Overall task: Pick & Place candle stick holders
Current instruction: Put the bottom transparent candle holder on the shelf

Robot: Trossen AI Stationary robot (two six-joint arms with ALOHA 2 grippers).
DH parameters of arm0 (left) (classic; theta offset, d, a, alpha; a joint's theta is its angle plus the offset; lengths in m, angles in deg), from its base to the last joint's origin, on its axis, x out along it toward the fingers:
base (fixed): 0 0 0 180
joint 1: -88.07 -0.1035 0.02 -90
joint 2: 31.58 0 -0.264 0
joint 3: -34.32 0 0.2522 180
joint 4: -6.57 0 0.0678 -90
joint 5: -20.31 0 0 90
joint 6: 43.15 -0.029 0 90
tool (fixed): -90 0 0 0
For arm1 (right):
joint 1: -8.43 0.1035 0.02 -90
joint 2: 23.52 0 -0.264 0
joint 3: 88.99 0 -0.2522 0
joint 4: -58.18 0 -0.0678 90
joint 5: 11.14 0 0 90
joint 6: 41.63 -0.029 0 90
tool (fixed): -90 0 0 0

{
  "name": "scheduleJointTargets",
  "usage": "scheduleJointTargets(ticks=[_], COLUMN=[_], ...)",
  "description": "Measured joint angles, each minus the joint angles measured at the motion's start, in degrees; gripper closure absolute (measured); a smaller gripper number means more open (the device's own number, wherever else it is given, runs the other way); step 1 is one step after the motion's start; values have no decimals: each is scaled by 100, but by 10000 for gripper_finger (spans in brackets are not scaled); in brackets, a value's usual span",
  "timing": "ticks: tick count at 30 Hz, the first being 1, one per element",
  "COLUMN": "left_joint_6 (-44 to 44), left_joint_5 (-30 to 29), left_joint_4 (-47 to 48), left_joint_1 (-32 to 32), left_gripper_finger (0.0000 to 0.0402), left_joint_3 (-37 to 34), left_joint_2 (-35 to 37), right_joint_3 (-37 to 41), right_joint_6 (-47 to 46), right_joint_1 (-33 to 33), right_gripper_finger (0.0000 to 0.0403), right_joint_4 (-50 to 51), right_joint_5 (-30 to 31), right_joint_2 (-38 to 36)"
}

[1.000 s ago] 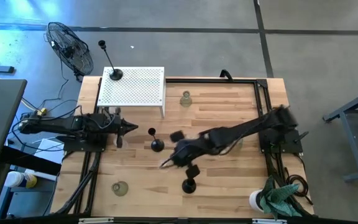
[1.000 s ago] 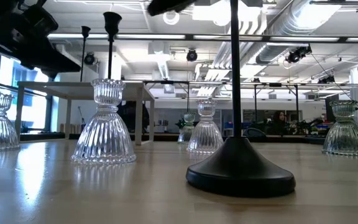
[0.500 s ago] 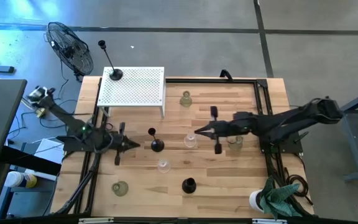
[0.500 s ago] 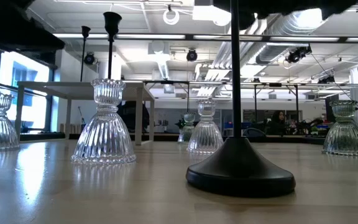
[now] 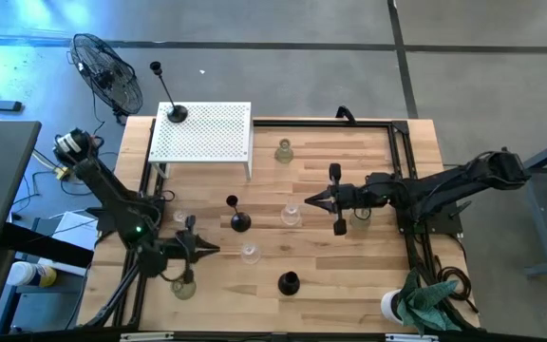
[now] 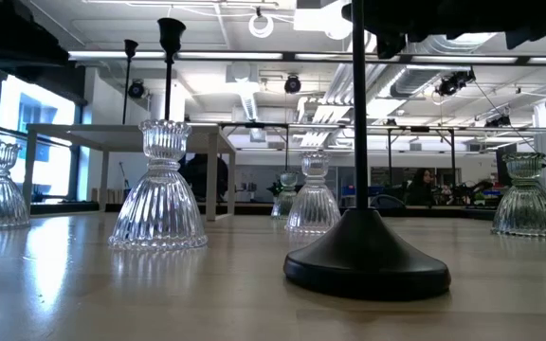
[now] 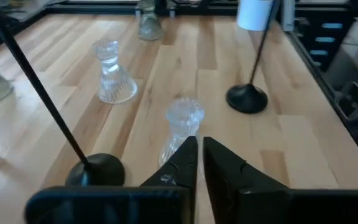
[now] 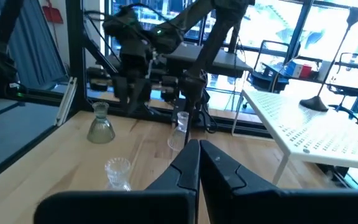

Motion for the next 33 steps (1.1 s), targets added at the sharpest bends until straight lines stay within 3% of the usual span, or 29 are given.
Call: scheduleJointTargets(ticks=[4,8,14,18,27,33], left_joint_6=[381,908,2050,2416,2425,1389], left_joint_5=[-363,-364,-587,-793,-703,-91], left_joint_4=[-9,-24,-18,-69,-668,-1660], left_joint_1=[2,2,0,-116,-849,-937], left_gripper_finger=[328,266,172,129,109,108], left_joint_3=[449,742,771,766,760,764], left_joint_2=[-613,-991,-1609,-2076,-2617,-2680], right_joint_3=[-1,0,-1,-1,-1,-4], right_joint_6=[0,-8,-17,-13,-2,0], right_joint_1=[0,0,0,0,3,2], right_gripper_finger=[402,401,401,402,401,402], right_joint_4=[-16,-16,-16,-16,-19,-16], right_joint_5=[0,-2,-20,-28,-59,-107], right_joint_2=[0,2,2,2,4,4])
